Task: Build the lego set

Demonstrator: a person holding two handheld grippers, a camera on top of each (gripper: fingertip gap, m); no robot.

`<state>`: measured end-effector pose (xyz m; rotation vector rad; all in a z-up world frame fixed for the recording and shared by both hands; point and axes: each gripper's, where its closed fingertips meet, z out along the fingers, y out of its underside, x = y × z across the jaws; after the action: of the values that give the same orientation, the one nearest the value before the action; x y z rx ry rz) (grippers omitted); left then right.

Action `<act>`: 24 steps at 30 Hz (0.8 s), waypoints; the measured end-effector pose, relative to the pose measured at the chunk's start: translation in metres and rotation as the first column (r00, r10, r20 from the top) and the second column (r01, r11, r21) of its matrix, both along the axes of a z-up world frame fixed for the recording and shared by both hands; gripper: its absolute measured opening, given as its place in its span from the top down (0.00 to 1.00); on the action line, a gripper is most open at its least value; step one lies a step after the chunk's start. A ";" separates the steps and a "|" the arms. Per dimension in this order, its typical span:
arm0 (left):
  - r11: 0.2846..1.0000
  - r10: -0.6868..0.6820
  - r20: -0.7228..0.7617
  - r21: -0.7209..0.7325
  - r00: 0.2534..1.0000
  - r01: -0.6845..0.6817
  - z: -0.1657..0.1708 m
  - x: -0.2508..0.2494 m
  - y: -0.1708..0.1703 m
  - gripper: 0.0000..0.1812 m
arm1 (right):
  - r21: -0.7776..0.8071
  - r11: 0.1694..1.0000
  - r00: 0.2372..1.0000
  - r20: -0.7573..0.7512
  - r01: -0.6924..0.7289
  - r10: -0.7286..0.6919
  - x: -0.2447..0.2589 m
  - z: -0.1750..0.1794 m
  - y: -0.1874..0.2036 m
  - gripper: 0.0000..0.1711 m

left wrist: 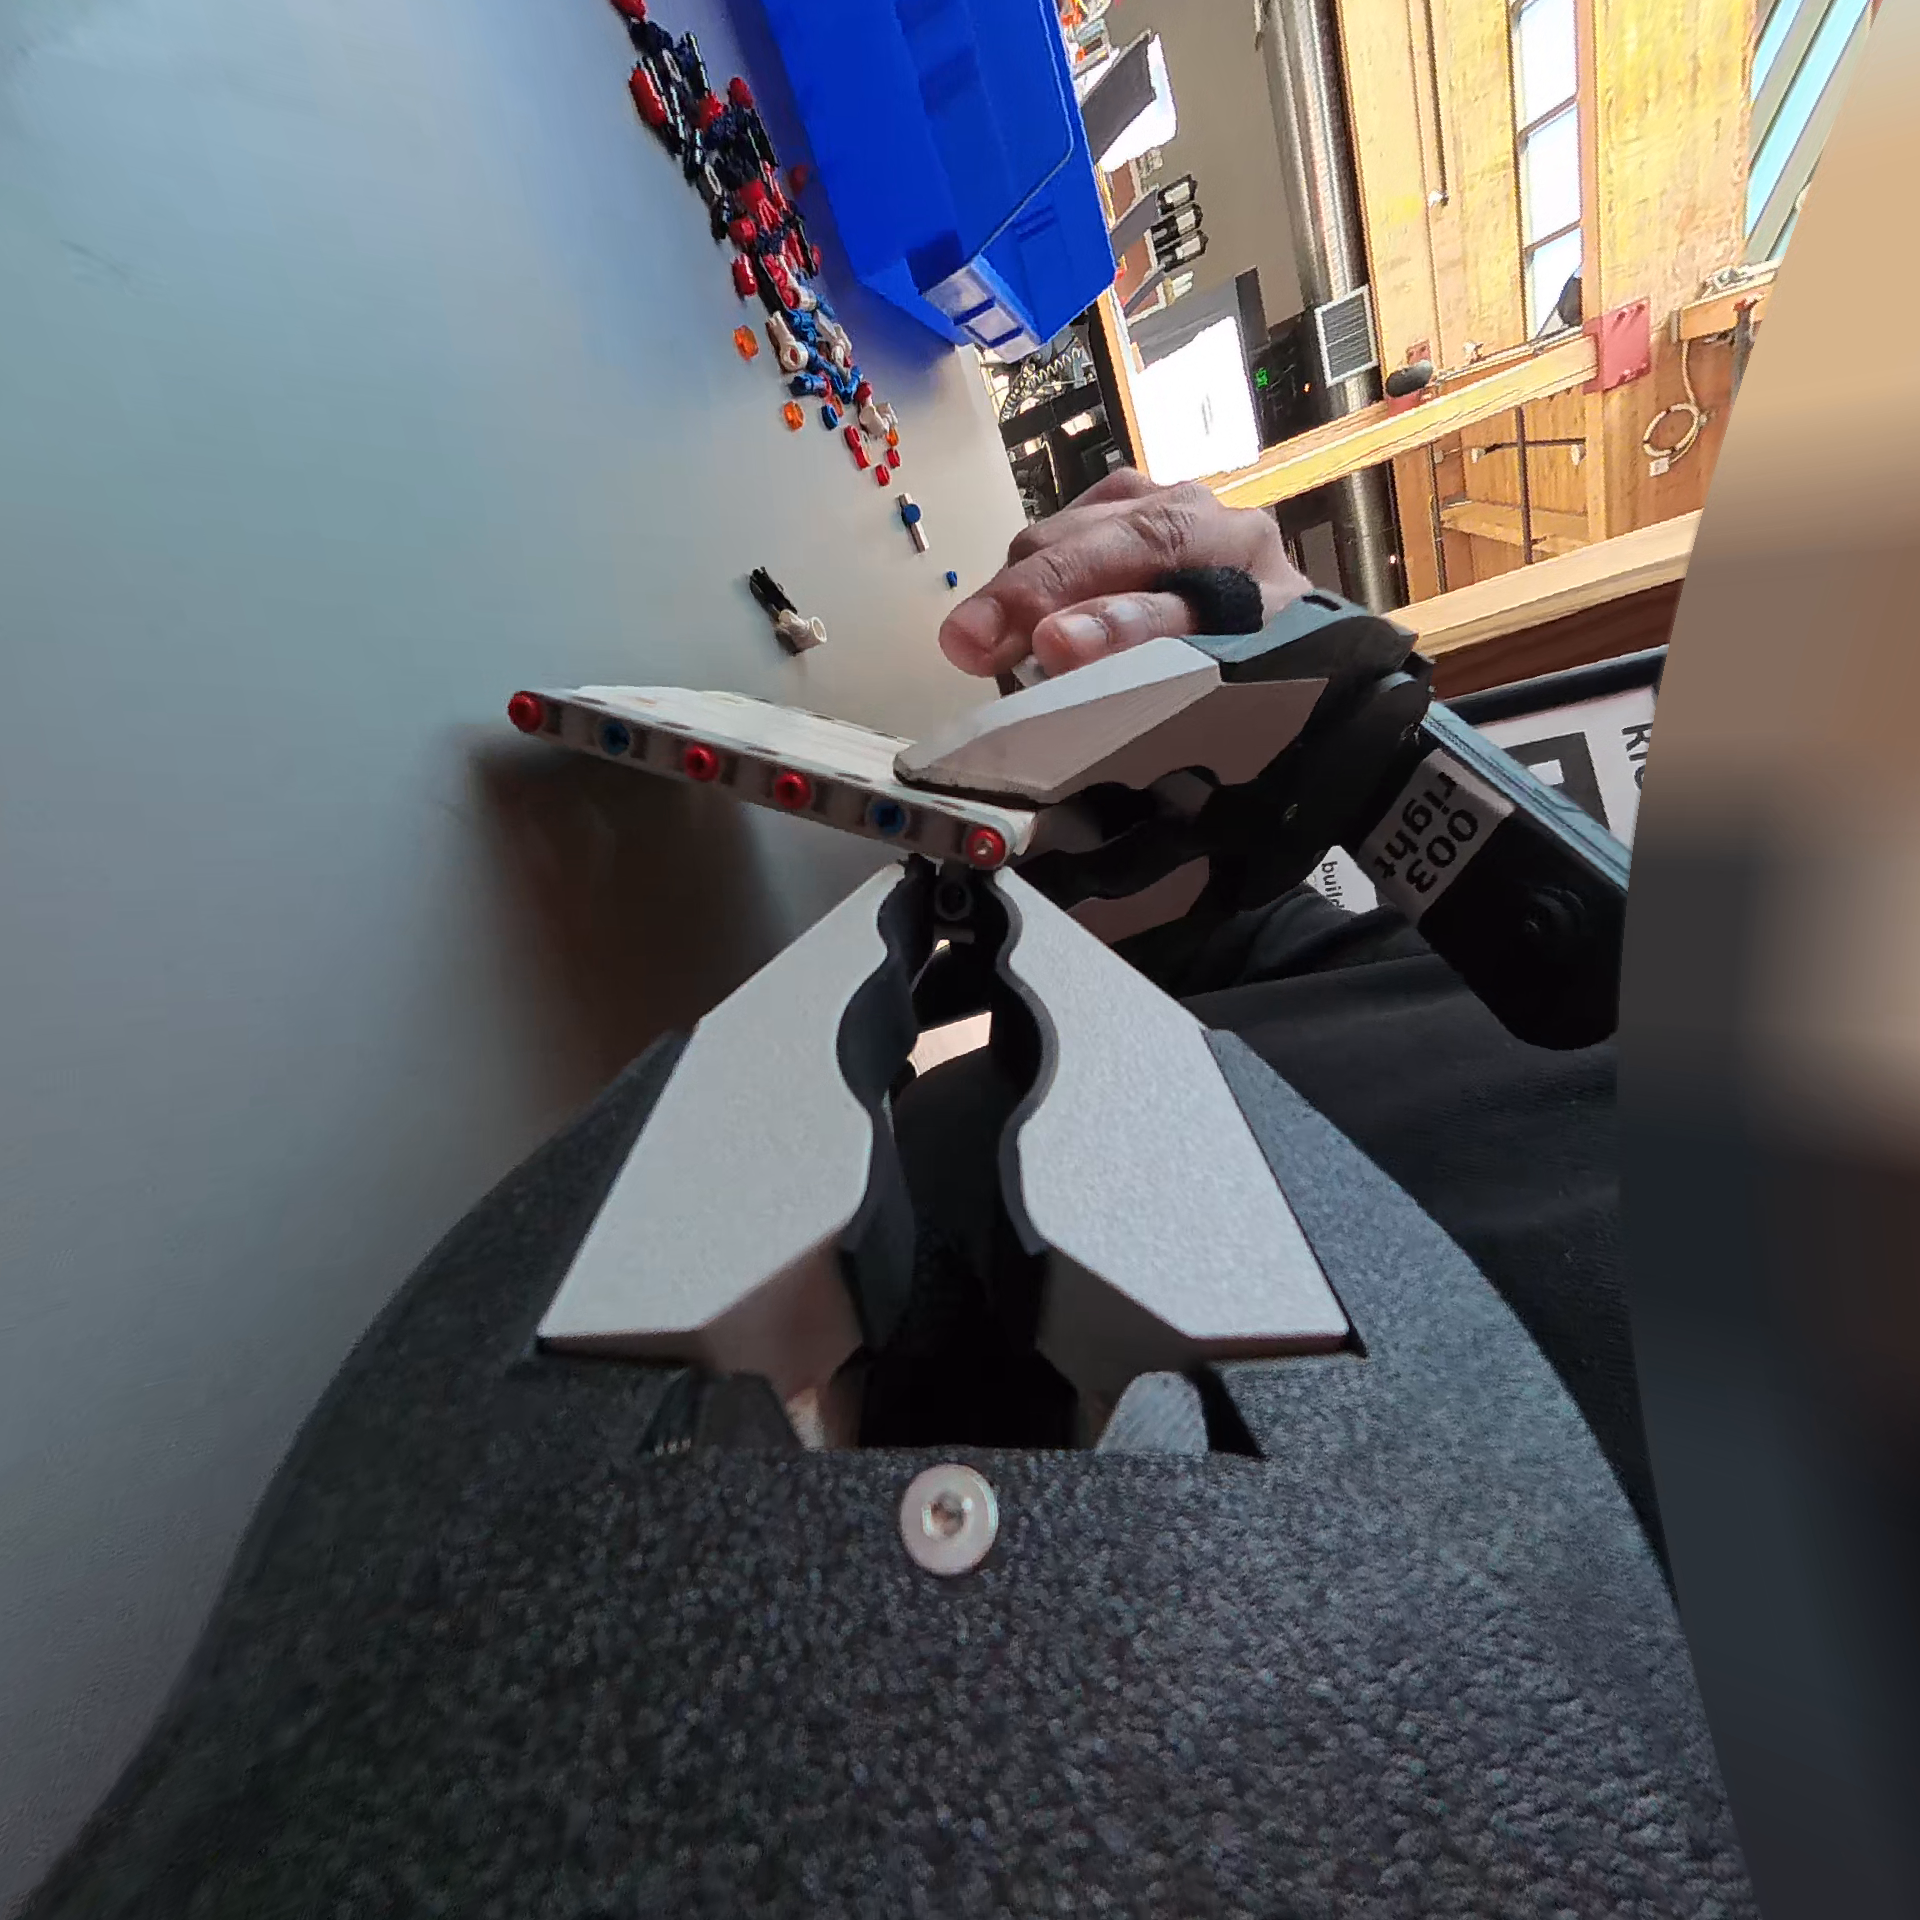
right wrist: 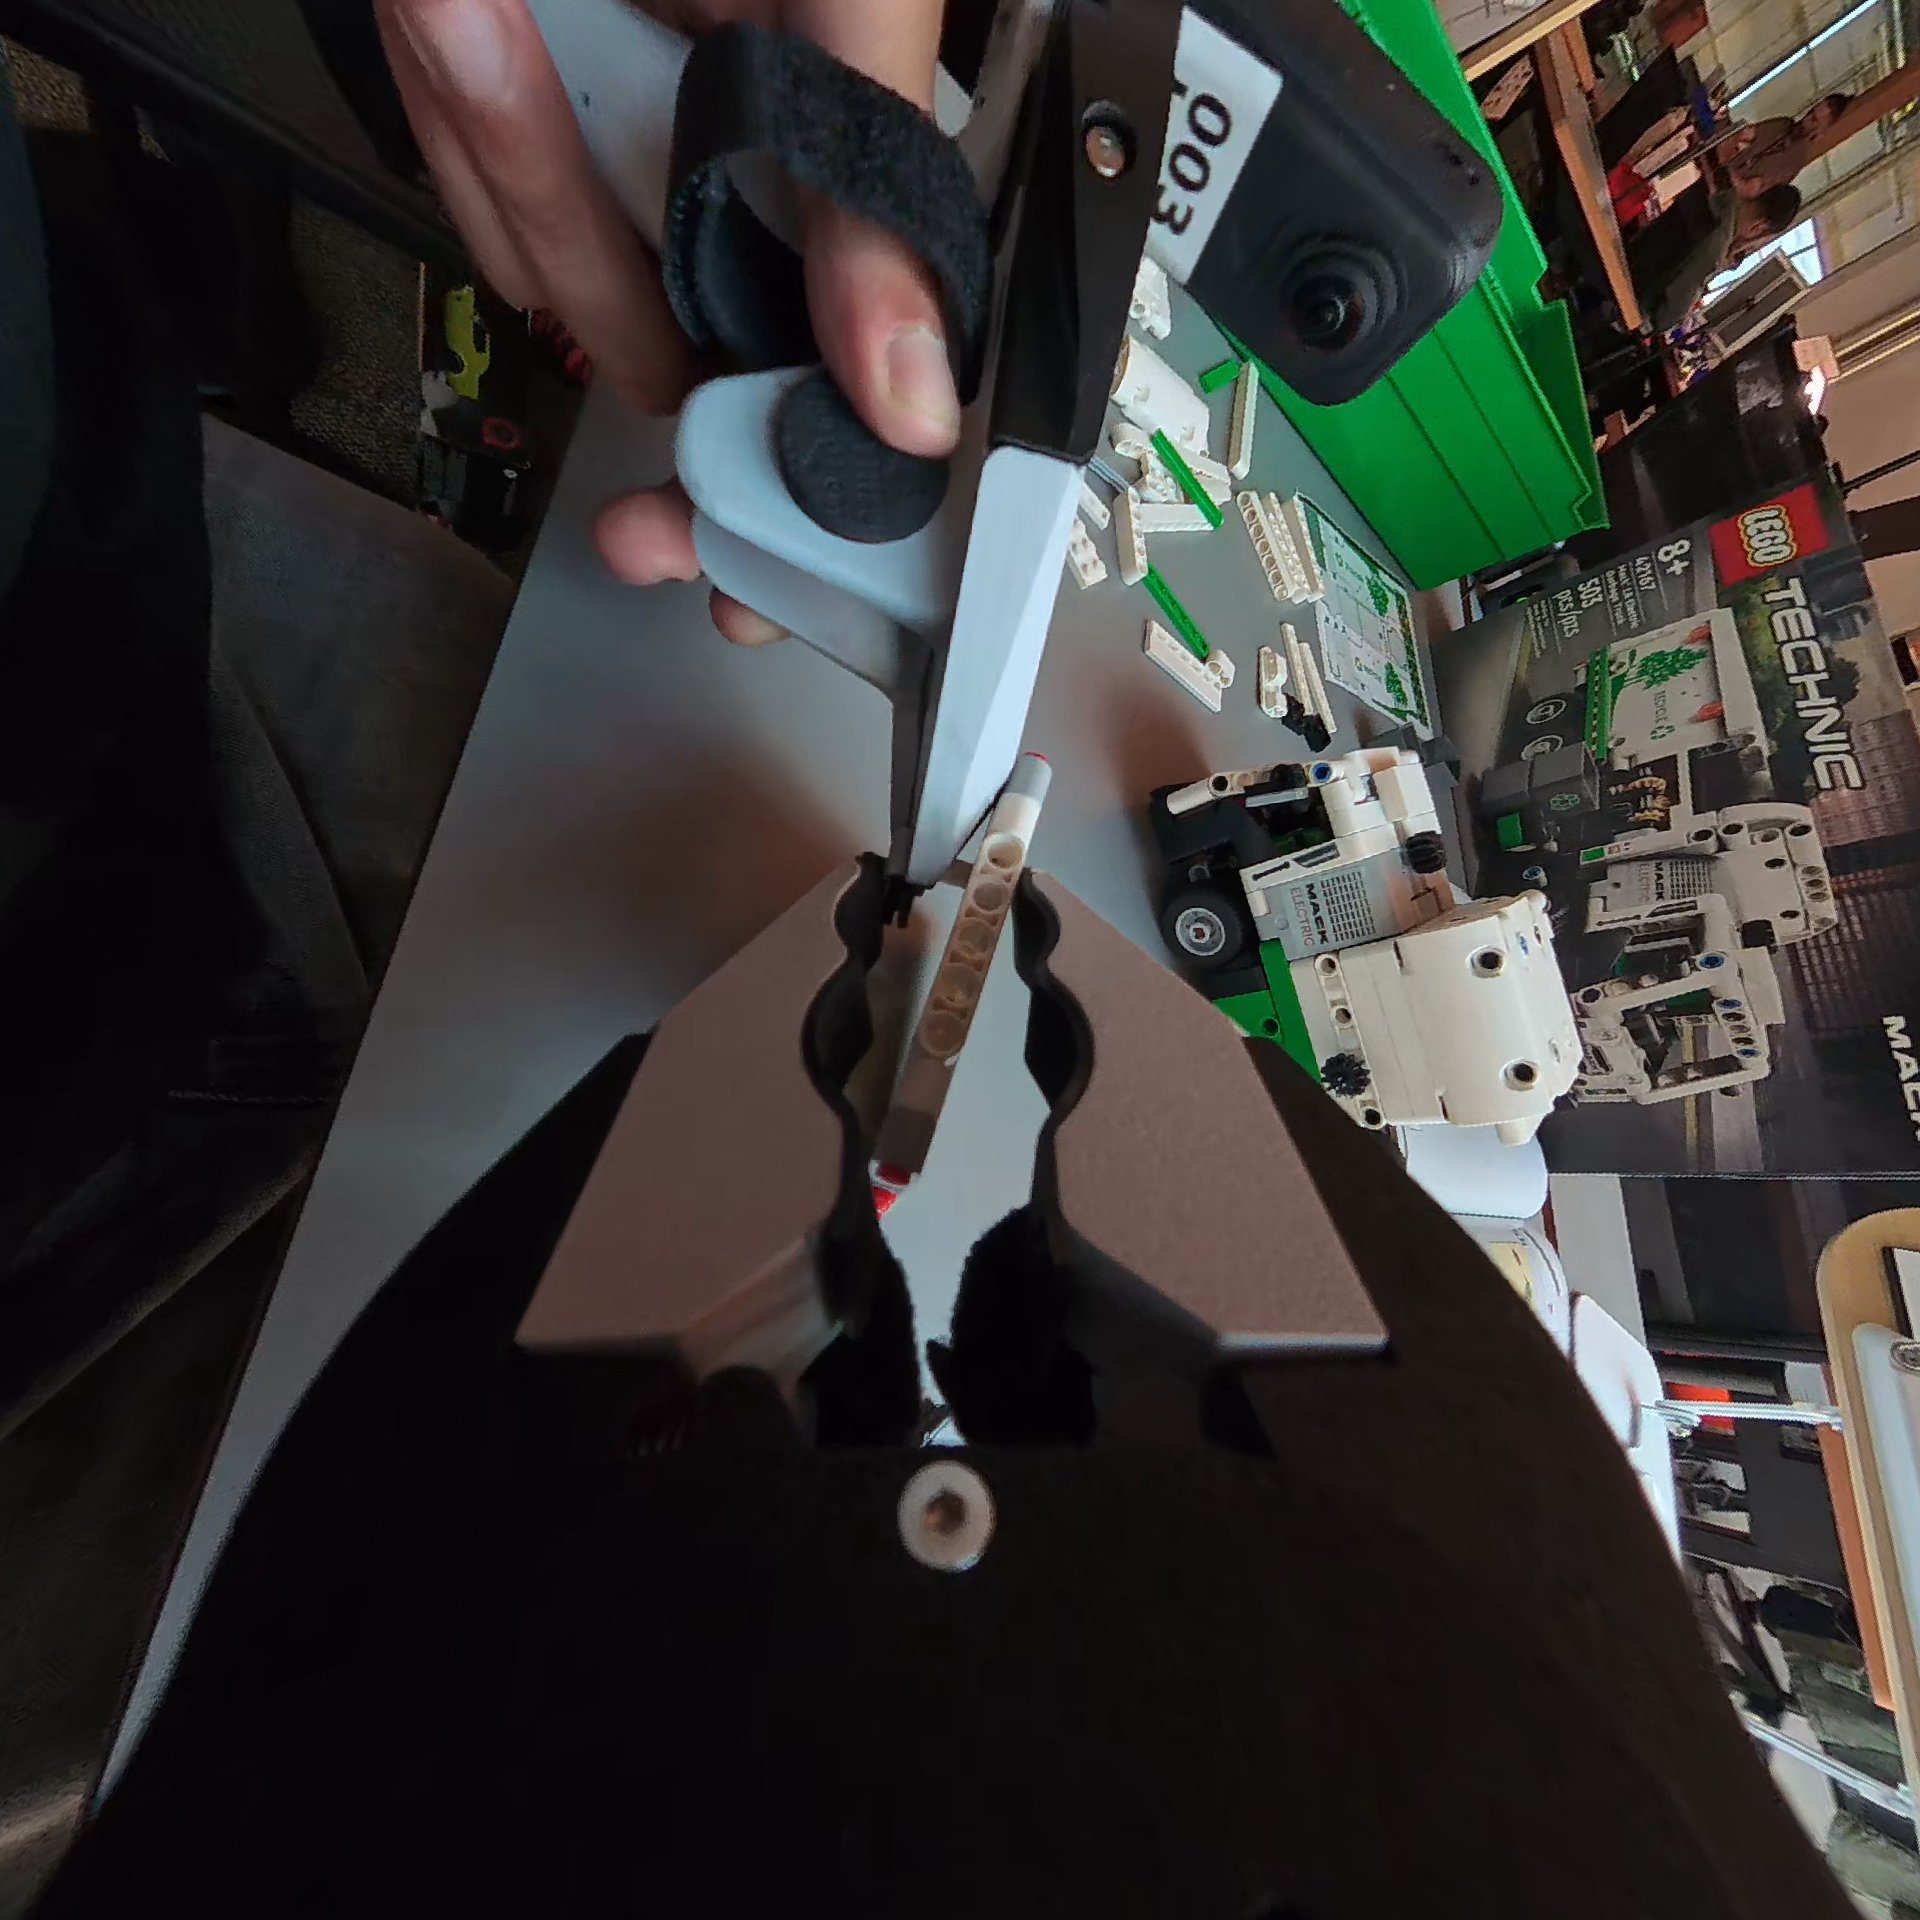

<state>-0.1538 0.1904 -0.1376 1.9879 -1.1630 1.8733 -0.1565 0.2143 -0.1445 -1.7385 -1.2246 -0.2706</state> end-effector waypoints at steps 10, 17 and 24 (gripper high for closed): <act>0.997 -0.053 0.028 0.059 0.998 0.051 0.004 -0.002 -0.001 0.97 | -0.030 0.999 0.995 -0.103 -0.022 0.019 -0.003 0.003 -0.001 0.87; 0.992 -0.120 0.007 0.030 0.993 0.120 0.003 -0.006 0.000 0.97 | -0.065 0.997 0.996 -0.085 -0.032 0.026 0.000 -0.001 -0.007 0.83; 0.982 -0.184 -0.006 0.042 0.983 0.185 0.003 -0.007 -0.002 0.97 | -0.079 0.996 0.992 -0.125 -0.043 0.033 -0.005 0.003 -0.007 0.82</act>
<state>-0.1608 0.1880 -0.1349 1.8312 -1.3470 1.7686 -0.1617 0.2073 -0.1416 -1.7720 -1.1911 -0.0898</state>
